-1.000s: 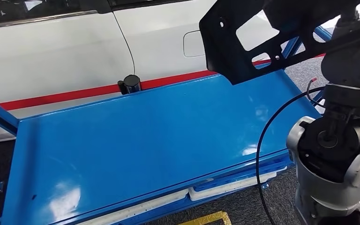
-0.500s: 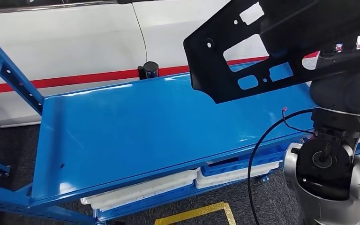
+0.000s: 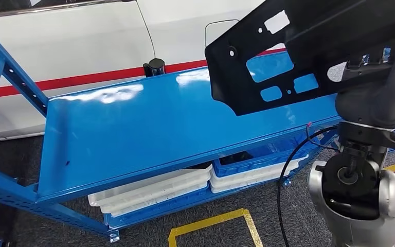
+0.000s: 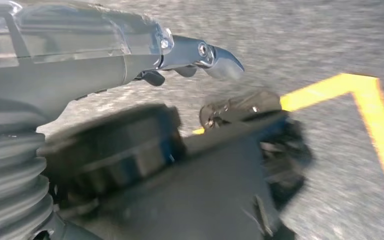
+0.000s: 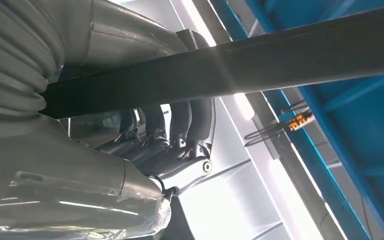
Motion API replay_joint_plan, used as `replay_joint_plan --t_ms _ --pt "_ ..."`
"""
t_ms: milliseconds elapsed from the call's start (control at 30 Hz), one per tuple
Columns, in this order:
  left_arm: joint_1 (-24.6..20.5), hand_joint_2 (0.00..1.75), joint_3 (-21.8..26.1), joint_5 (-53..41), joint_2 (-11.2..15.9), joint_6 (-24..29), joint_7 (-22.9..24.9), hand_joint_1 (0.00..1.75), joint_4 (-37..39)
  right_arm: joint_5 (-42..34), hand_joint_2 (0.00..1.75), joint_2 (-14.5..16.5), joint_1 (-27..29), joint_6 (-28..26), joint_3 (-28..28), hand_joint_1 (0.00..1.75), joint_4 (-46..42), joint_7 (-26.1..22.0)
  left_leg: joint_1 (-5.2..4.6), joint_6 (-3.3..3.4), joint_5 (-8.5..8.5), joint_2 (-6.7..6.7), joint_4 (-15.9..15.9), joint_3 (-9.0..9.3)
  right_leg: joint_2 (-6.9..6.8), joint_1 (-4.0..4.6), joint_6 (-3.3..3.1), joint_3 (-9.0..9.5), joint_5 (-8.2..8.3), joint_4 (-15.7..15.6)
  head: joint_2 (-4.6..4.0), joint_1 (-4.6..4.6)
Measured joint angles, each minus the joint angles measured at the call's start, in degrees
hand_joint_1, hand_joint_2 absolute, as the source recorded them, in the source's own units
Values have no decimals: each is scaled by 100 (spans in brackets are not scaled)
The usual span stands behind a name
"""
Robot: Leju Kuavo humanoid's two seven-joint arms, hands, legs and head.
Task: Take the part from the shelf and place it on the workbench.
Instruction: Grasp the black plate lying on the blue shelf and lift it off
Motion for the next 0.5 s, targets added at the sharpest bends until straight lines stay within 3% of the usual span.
replay_joint_plan --t_ms 33,67,100,167,200,267,300,367,400,433,500 --pt "1 175 1 2 8 0 16 0 0 -4 175 0 29 0 -1 175 0 -19 8 -13 -92 0 106 -20 -2 -1 6 -22 16 2 0 -10" --pt "4 175 1 1 57 3 138 0 1 -48 175 -1 181 4 -14 175 7 -120 39 -59 -148 1 404 -20 -16 -14 30 -134 82 29 0 -43" --pt "5 175 2 -20 122 5 292 0 1 -95 175 -3 379 7 -40 175 13 -256 75 -112 -125 3 636 41 -32 -33 62 -273 156 73 0 -74" --pt "6 175 1 -113 278 9 610 0 2 -196 175 -33 893 8 -154 175 9 -551 162 -233 42 2 635 452 -65 -84 145 -597 301 228 0 -131" --pt "5 175 0 -171 321 9 642 0 1 -209 175 -66 1101 4 -247 175 -22 -619 174 -254 33 -14 247 754 -72 -96 179 -692 324 310 0 -146" --pt "5 175 -2 -239 400 9 553 0 1 -231 175 -155 1525 2 -496 175 -146 -643 167 -187 -177 -63 -343 1146 -89 -101 249 -801 371 426 0 -155" --pt "10 175 -2 -254 436 10 466 0 2 -234 175 -195 1715 3 -644 175 -228 -613 143 -118 -231 -82 -456 1196 -94 -108 284 -824 411 443 0 -144" --pt "30 175 -1 -244 493 10 265 0 2 -216 175 -248 1973 7 -891 175 -371 -521 131 23 -164 -76 -471 1110 -79 -135 350 -868 439 452 0 -112" --pt "35 175 -1 -230 510 3 157 0 1 -180 175 -263 2031 9 -973 175 -412 -487 130 83 -101 -60 -473 1051 -58 -147 381 -911 320 524 0 -95" --pt "32 175 -1 -211 519 -10 51 0 -1 -132 175 -272 2050 9 -1016 175 -432 -472 135 134 -29 -44 -478 976 -36 -153 410 -972 94 694 0 -77" --pt "16 175 -1 -183 523 -66 -115 0 -4 -32 175 -268 2022 4 -1038 175 -432 -493 123 192 120 -23 -474 798 -11 -157 448 -1092 -512 1333 0 -19"
